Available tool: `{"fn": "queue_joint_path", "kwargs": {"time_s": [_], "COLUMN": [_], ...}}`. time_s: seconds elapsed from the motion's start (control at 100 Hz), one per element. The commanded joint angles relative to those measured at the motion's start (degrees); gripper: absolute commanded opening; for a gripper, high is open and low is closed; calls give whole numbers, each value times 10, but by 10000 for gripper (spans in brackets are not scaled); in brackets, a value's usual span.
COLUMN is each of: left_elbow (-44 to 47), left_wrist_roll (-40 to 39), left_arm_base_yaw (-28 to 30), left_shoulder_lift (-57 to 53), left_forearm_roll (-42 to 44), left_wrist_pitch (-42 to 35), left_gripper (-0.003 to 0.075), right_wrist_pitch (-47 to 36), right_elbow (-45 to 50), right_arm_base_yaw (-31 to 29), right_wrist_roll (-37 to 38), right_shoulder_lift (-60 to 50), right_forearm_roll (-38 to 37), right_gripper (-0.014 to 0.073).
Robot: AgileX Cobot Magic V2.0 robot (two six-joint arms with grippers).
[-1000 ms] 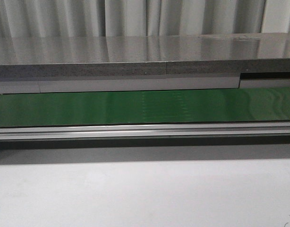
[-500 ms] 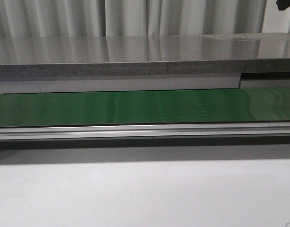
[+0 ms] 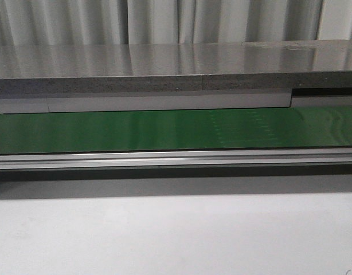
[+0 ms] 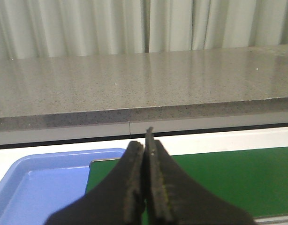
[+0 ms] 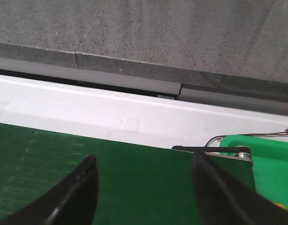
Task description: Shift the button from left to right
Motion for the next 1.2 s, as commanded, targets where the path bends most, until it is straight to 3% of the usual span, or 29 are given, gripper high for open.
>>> {"fn": "queue_joint_path", "kwargs": {"time_s": [0.0,0.5,0.87,0.99,1.19], "left_elbow": [-16,-16,-16,-16,-16], "left_wrist_roll": [-2,-2,-2,-2,-2], "left_arm_base_yaw": [-5,-5,-5,-5,-5], "left_shoulder_lift": [4,4,4,4,4], "left_forearm_roll": [0,0,0,0,0], "left_wrist_pitch": [-52,-52,-52,-52,-52], "left_gripper": [-20,-20,-20,-20,-20], "right_wrist_pitch": [-64,-45,-2,5,11], "right_elbow": [26,181,197,197,197], "right_arm_base_yaw": [0,-1,-1,-1,-1], "right_wrist_roll": [1,1,1,1,1], "right_shoulder_lift": [-67,-342,-389,-389,-389], "right_forearm_roll": [7,12,23,23,23], "right_gripper": [448,448,437,344,69]}}
